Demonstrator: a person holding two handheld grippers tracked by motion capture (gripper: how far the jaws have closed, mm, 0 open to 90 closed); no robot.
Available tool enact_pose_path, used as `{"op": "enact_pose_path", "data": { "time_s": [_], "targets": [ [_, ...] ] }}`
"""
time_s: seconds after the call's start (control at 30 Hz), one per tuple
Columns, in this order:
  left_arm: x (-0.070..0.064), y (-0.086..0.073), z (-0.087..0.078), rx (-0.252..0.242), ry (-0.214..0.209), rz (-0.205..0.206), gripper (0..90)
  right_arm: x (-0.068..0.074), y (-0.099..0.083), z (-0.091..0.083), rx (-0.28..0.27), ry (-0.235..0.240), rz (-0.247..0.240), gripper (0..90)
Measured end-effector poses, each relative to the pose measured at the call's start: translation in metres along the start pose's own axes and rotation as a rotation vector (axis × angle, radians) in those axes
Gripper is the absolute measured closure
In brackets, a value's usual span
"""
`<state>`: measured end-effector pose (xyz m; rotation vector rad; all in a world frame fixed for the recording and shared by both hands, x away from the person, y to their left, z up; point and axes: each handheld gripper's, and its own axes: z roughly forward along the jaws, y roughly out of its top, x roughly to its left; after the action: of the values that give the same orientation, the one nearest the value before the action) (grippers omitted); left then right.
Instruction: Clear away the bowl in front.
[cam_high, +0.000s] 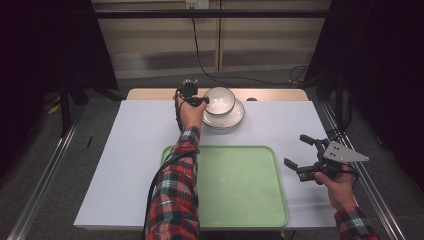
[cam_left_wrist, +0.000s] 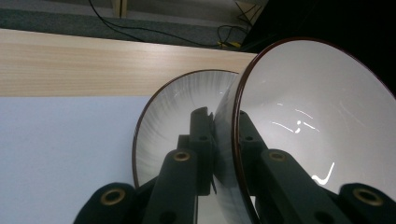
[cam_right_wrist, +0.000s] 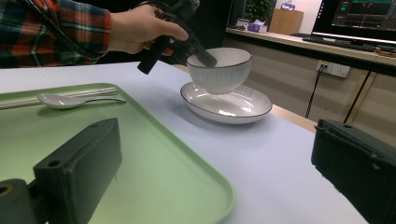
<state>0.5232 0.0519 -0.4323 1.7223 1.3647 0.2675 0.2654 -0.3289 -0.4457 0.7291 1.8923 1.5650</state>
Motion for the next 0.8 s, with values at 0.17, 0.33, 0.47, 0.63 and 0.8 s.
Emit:
{"op": "enact_pose_path", "data": {
  "time_s": [0.17,0.33,0.47,0.63,0.8],
  "targets": [
    [0.002,0.0,-0.015,0.006,-0.016,0.011,81.8,0.0,0.0,0.0,-0.001,-0.002,0.002,1.1],
    [0.005,-0.003,-0.032,0.02,-0.028,0.022,81.8,0.0,0.0,0.0,0.002,-0.001,-0.003,1.1],
    [0.006,-0.006,-0.044,0.037,-0.039,0.023,81.8,0.001,0.001,0.0,-0.005,-0.003,0.006,1.1],
    [0.008,-0.012,-0.058,0.067,-0.057,0.034,81.8,0.001,0.0,0.001,0.003,-0.002,0.002,1.1],
    [0.005,-0.018,-0.07,0.104,-0.076,0.058,81.8,0.001,0.0,0.002,0.0,-0.003,-0.002,1.1]
  ]
}}
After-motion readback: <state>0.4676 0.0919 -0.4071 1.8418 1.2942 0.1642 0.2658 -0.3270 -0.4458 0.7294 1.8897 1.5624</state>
